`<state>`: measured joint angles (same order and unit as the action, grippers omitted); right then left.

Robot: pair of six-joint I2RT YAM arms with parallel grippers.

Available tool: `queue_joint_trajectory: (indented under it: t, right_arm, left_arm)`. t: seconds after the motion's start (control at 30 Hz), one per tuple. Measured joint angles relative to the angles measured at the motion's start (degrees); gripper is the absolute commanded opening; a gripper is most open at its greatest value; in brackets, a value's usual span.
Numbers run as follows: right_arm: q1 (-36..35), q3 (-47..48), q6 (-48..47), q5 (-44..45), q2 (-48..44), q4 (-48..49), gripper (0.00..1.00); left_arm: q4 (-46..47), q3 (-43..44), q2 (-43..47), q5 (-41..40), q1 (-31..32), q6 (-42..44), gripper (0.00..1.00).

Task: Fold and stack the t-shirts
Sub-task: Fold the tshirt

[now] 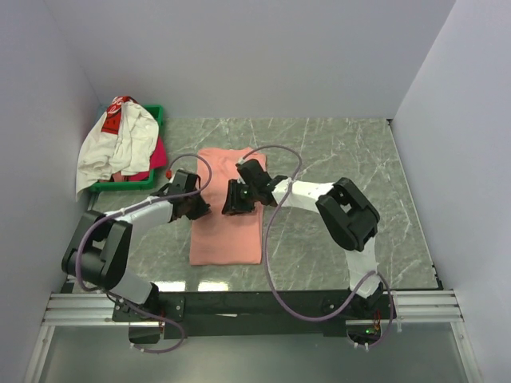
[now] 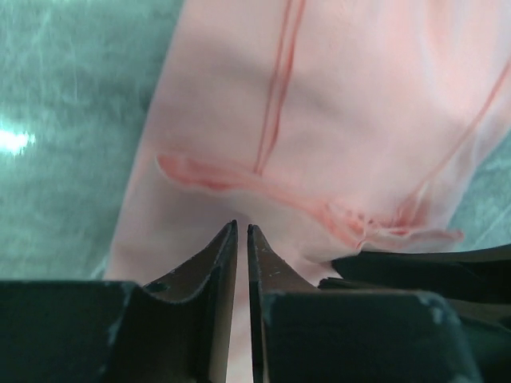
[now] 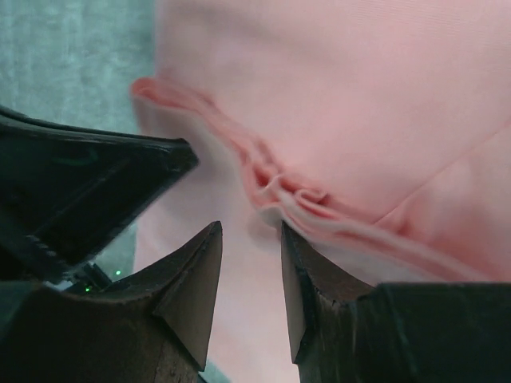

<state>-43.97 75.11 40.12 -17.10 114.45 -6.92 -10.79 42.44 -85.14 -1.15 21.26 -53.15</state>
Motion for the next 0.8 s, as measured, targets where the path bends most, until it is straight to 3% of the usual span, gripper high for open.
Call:
queue_joint_trajectory:
  t: [0.27,0.8]
  right_arm:
    - [7.5,-7.3,6.1,-10.7,2.4,11.2,0.42]
    - [21.3,-25.0,17.4,-28.1,0.6,34.3,0.43]
  left_arm:
    - [6.4,-0.1,-5.0,3.1,-2.9,-0.6,0.15]
    - [12.7,-2.9,-5.4,8.0,-4.5,-2.1,0.15]
